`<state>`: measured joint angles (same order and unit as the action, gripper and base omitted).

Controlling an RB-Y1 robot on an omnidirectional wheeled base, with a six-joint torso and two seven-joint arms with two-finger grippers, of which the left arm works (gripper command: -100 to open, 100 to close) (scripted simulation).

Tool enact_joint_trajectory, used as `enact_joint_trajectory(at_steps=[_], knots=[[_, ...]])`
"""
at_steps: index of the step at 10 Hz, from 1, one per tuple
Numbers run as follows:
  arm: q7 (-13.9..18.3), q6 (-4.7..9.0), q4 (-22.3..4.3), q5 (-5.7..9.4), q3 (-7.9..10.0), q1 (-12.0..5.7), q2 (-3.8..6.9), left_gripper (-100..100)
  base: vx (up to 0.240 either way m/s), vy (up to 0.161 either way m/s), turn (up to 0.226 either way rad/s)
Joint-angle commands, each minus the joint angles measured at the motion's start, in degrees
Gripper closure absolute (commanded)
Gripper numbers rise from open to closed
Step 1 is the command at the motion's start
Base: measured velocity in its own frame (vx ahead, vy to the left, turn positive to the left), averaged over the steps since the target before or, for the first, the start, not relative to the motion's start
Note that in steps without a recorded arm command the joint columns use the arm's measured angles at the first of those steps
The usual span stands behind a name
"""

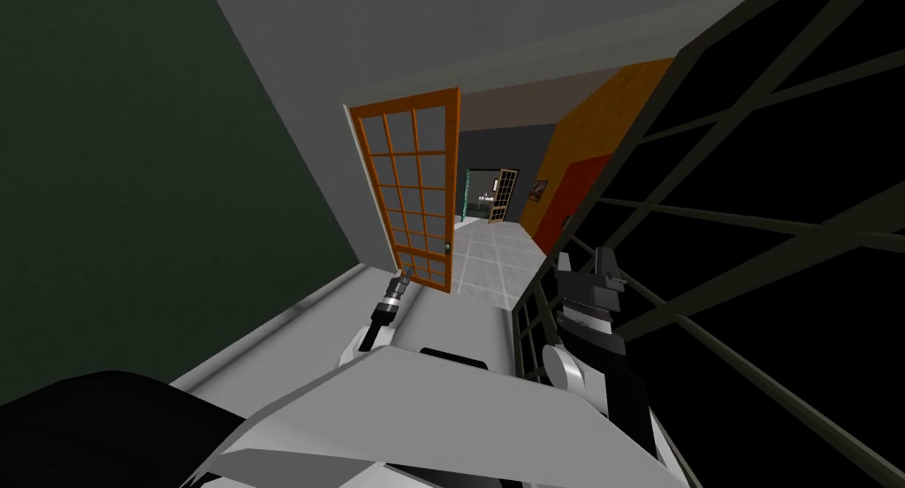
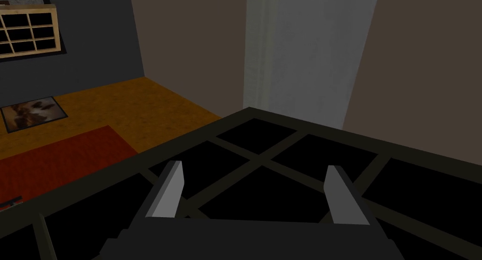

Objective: Pull the door open

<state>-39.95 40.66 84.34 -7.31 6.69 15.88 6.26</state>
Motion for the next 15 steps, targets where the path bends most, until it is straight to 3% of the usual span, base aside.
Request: enact_joint_trajectory(at_steps=[1, 15], knots=[[-1.85, 0.64, -2.13, -0.47, 0.49, -0.43, 0.21, -100, 0.109, -0.019, -0.068], [-16.36, 4.44, -18.46, -4.57, 3.84, -4.21, 0.48, -100, 0.104, -0.008, -0.071]])
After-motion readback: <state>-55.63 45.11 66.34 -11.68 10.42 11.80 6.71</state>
